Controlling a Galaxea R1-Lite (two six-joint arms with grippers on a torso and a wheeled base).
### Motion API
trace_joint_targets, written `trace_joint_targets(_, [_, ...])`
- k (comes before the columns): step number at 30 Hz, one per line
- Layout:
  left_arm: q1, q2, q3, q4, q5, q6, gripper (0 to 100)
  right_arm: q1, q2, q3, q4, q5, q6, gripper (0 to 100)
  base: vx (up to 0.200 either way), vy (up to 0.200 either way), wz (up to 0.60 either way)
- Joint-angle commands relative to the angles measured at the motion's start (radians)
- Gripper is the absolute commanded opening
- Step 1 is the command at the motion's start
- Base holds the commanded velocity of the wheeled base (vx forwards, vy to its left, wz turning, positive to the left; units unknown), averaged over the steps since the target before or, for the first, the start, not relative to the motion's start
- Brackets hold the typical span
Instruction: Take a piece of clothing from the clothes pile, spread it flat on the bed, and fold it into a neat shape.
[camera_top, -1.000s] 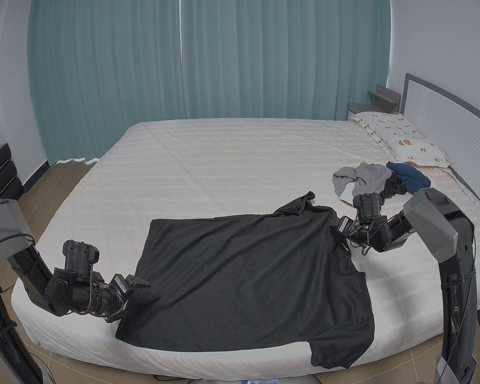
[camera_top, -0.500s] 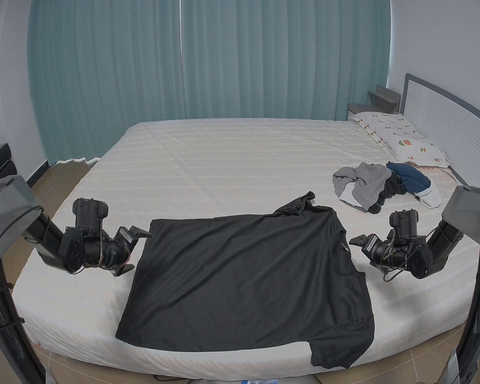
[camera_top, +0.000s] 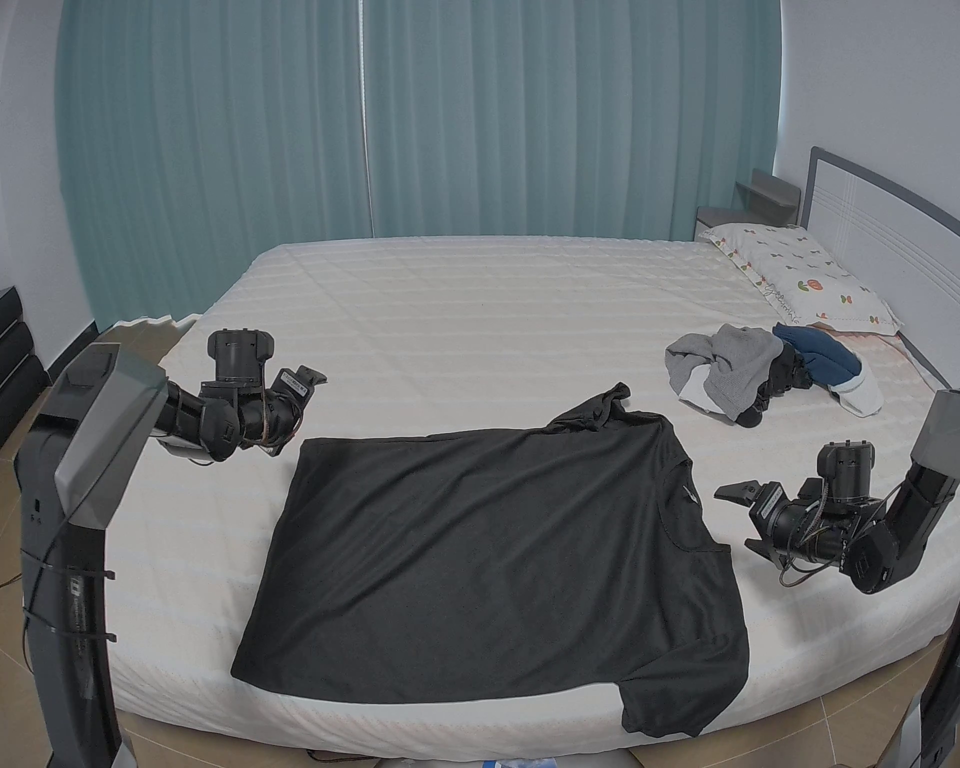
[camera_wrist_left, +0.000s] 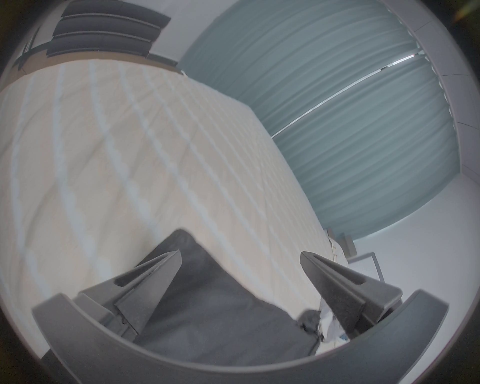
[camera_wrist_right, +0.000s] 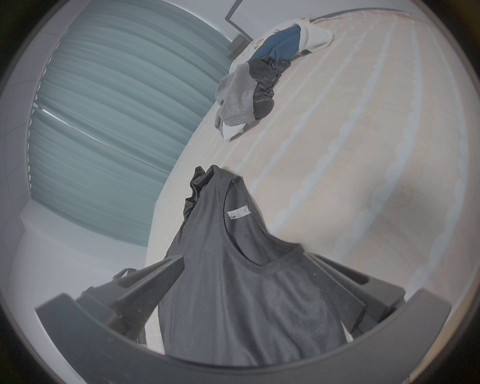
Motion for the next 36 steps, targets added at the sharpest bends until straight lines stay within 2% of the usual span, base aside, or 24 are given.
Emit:
trace_joint_targets(1, [-0.001,0.248,-0.241,0.050,0.095,0.010,100,-0.019,-0.019,0.089,-0.069,0.060,0.038,100,0.000,0.000,0.00])
trace_joint_targets(6, [-0.002,0.283,-0.269,0.046,0.104,0.070,100,-0.026,-0.019,0.088,-0.069,0.060,0.048,100,0.000,0.000,0.00])
trace_joint_targets(12, [-0.002,0.288,-0.275,0.041,0.141,0.070,100,-0.026,-0.010,0.089,-0.069,0.060,0.048,100,0.000,0.000,0.00])
trace_joint_targets(22, [-0.007,0.275,-0.244,0.038,0.144,0.068,100,-0.026,-0.013,0.091,-0.069,0.068,0.048,100,0.000,0.000,0.00])
trace_joint_targets(23, [-0.009,0.275,-0.243,0.038,0.144,0.068,0,-0.025,-0.019,0.091,-0.069,0.068,0.048,100,0.000,0.000,0.00])
trace_joint_targets(31, [0.004,0.283,-0.257,0.024,0.152,0.070,0,-0.025,-0.012,0.089,-0.069,0.067,0.048,100,0.000,0.000,0.00])
trace_joint_targets(36, [0.019,0.285,-0.264,-0.031,0.219,0.071,0,-0.023,-0.009,0.092,-0.067,0.067,0.045,100,0.000,0.000,0.00])
